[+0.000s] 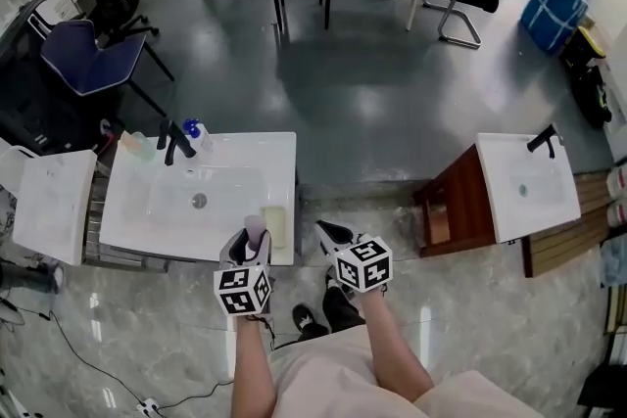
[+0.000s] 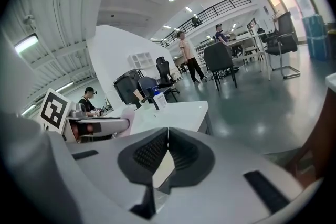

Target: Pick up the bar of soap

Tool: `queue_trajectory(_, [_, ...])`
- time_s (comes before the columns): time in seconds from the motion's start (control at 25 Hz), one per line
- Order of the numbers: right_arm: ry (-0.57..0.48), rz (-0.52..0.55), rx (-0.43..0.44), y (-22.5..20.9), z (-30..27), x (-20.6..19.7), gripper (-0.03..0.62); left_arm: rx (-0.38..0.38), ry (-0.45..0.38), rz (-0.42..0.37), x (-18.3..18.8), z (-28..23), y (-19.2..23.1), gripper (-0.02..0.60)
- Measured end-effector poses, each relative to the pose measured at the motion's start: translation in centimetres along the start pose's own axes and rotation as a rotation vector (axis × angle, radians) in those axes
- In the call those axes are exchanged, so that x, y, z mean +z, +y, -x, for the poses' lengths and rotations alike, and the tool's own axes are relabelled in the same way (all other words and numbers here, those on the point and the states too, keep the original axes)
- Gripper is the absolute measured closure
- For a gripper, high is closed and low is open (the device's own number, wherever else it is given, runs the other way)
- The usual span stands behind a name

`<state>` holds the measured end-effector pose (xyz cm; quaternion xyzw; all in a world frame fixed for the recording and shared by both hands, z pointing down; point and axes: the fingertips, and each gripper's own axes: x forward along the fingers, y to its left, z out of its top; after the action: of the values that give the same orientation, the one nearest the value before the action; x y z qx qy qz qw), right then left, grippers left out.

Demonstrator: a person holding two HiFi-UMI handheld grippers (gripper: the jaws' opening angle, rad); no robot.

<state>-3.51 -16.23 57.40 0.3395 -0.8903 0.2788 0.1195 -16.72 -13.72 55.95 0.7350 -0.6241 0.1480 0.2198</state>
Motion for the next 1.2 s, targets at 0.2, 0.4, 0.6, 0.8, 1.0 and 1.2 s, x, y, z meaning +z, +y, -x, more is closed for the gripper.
queue_trajectory(0.2, [-0.024,0.025,-0.015,1.7,1.5,-0.3,0.588,-0.017,-0.034,-0.012,0.3,1.3,-0.5,0.396])
queue_trajectory(0.4, [-0.026,0.042,-0.027,3.0,2.7,-1.6,0.588,-0.03,-0.058,-0.019,0.2,2.9,-0.9,0.396])
queue_trajectory(0.6, [-0.033,0.07,-0.024,4.2,2.6,-2.0,0.588,-0.055,-0.062,-0.019,-0.3,3.9,-0.8,0.396])
queue_trajectory(0.8, [-0.042,0.113,-0.016,5.4,2.7,-2.0,0.588,-0.056,-0.09,-0.026,-0.3,5.1,-0.3,0.397])
queue_trajectory(1.0, [-0.054,0.139,-0.016,5.8,3.1,-1.9,0.588,-0.052,-0.113,-0.024,-0.6,6.0,-0.2,0.397])
queue_trajectory(1.2, [-0.046,0.136,-0.014,6.1,3.4,-2.8,0.588,-0.058,-0.118,-0.001,-1.3,6.7,-0.4,0.397])
